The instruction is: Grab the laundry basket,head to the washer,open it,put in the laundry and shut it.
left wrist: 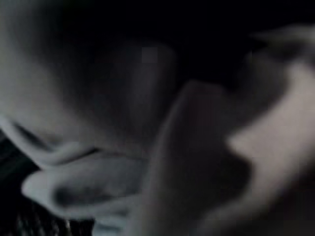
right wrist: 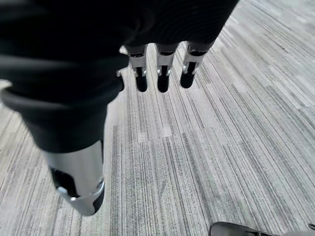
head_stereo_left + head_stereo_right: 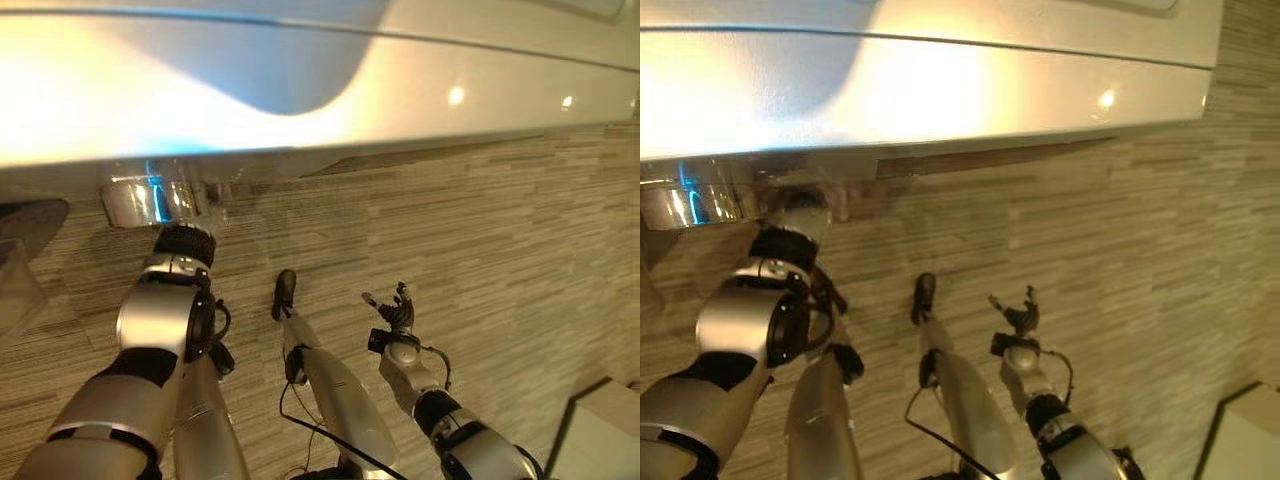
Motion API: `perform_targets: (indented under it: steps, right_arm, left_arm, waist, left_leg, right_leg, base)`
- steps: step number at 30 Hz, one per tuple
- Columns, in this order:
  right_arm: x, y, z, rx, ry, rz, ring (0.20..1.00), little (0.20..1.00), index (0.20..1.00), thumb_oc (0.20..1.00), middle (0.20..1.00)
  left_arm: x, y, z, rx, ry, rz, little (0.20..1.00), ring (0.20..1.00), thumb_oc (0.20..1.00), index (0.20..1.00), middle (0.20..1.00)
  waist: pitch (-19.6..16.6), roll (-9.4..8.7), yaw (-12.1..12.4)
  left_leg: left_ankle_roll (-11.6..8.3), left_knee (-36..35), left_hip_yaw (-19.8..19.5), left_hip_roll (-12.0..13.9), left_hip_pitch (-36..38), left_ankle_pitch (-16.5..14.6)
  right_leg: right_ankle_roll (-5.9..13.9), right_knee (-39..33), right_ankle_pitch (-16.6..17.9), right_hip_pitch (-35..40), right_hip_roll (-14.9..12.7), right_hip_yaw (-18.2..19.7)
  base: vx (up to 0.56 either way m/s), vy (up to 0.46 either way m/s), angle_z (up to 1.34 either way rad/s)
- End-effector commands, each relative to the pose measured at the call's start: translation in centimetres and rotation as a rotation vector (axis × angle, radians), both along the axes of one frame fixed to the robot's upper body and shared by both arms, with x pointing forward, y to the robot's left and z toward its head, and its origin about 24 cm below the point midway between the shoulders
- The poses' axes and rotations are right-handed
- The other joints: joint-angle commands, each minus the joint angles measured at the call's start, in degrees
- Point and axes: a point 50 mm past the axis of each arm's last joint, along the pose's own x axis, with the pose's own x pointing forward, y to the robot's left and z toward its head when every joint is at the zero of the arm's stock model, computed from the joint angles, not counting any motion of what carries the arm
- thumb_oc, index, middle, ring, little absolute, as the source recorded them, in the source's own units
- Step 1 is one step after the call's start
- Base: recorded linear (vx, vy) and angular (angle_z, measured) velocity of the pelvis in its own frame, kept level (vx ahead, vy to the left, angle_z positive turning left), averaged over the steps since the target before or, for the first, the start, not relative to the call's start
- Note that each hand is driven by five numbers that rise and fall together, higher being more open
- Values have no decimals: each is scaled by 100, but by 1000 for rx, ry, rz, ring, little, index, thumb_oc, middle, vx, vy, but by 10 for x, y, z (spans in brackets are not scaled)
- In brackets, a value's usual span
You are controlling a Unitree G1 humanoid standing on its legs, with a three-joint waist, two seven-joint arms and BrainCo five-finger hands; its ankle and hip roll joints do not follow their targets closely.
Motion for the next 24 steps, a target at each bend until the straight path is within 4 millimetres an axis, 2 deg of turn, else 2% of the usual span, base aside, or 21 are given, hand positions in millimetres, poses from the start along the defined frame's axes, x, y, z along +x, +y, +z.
perform_targets:
  steps: [1,2,3,4,5,7,11,13,14,15,16,17,18,20,23,24]
  right_arm:
    - [2,-19,5,-23,-31,-31,1000,1000,1000,1000,1000]
    - [4,-22,8,-35,-44,-27,1000,1000,1000,1000,1000]
    - [5,-22,10,-35,-48,-29,1000,1000,1000,1000,1000]
    - [8,-25,14,-45,-63,-26,1000,1000,1000,1000,1000]
    - [9,-25,15,-45,-65,-28,1000,1000,1000,1000,1000]
    - [13,-29,23,-56,-93,-28,1000,1000,1000,1000,1000]
    - [23,-38,44,-89,-178,-22,1000,1000,1000,1000,1000]
    - [25,-47,53,-102,-217,-28,1000,1000,1000,1000,1000]
    - [26,-61,64,-144,-262,-33,1000,1000,1000,1000,1000]
    - [25,-70,69,-173,-287,-36,1000,1000,1000,1000,1000]
    - [25,-70,70,-172,-290,-36,1000,1000,1000,1000,1000]
    - [21,-87,72,-205,-295,-72,1000,1000,1000,1000,1000]
    - [22,-88,73,-203,-297,-74,1000,1000,1000,1000,1000]
    - [16,-101,74,-232,-298,-100,1000,1000,1000,1000,1000]
    - [7,-120,75,-288,-291,-120,1000,1000,1000,1000,1000]
    - [7,-120,76,-288,-292,-120,1000,1000,1000,1000,1000]
  left_arm:
    - [-17,4,59,108,-225,68,200,200,200,200,200]
    - [-24,-6,82,111,-305,53,200,200,200,200,200]
    - [-24,-8,84,111,-308,54,200,200,200,200,200]
    - [-32,-26,107,113,-390,12,200,200,200,200,200]
    - [-33,-28,108,113,-392,12,200,200,200,200,200]
    - [-41,-44,131,125,-443,-17,200,200,200,200,200]
    - [-69,-55,188,204,-548,13,200,200,200,200,200]
    - [-85,-56,214,304,-580,66,200,200,200,200,200]
    - [-99,-57,236,510,-575,173,200,200,200,200,200]
    - [-109,-55,248,577,-587,229,200,200,200,200,200]
    - [-110,-56,249,579,-588,232,200,200,200,200,200]
    - [-117,-55,262,657,-562,287,200,200,200,200,200]
    - [-118,-56,263,658,-565,286,200,200,200,200,200]
    - [-135,-57,279,706,-591,348,200,200,200,200,200]
    - [-142,-54,288,768,-577,382,200,200,200,200,200]
    - [-142,-54,288,768,-577,383,200,200,200,200,200]
  waist:
    - [-62,8,-123]
    - [-76,-4,-193]
    - [-70,-6,-182]
    - [-91,0,-255]
    - [-84,2,-245]
    - [-104,38,-304]
    - [-121,139,-442]
    - [-166,192,-525]
    - [-193,231,-589]
    - [-198,241,-610]
    - [-196,237,-608]
    - [-243,323,-603]
    - [-236,324,-598]
    - [-250,421,-554]
    - [-237,503,-446]
    - [-240,511,-450]
  left_leg:
    - [-263,-195,-101,-256,100,-598]
    - [-235,-146,-95,-281,44,-654]
    - [-226,-118,-88,-278,16,-675]
    - [-192,-75,-77,-297,-39,-750]
    - [-182,-58,-74,-299,-62,-766]
    - [-145,1,-57,-320,-138,-858]
    - [-93,118,-45,-324,-313,-1046]
    - [-65,194,-41,-330,-393,-1113]
    - [-37,285,-15,-300,-497,-1168]
    - [-27,315,-4,-276,-561,-1187]
    - [-23,333,-1,-271,-588,-1194]
    - [8,328,7,-302,-648,-1226]
    - [14,331,4,-304,-666,-1228]
    - [36,355,-29,-339,-803,-1246]
    - [109,438,-99,-436,-1052,-1258]
    - [114,445,-108,-439,-1070,-1261]
  right_leg:
    - [502,-8,-601,912,-261,-68]
    - [536,-8,-540,880,-274,-7]
    - [545,-8,-533,859,-280,3]
    - [578,-8,-467,818,-303,57]
    - [586,-8,-462,801,-310,61]
    - [623,-8,-405,739,-361,119]
    - [726,-8,-301,625,-465,236]
    - [763,-8,-235,582,-500,319]
    - [807,-8,-111,536,-544,396]
    - [831,-8,-44,499,-572,429]
    - [835,-8,-37,477,-572,435]
    - [868,-8,17,435,-607,471]
    - [871,-8,19,419,-609,469]
    - [904,-8,-1,353,-653,465]
    - [912,-8,18,355,-737,329]
    - [913,-8,20,346,-737,319]
  base:
    - [38,100,-16]
    - [15,62,-11]
    - [33,82,-6]
    - [20,40,0]
    - [28,54,0]
    - [27,60,3]
    - [28,86,2]
    - [21,97,-7]
    - [11,105,-11]
    - [5,67,-12]
    - [17,23,-8]
    - [16,10,-5]
    - [25,6,-4]
    - [23,-2,-8]
    - [1,-11,-13]
    - [-5,-21,-13]
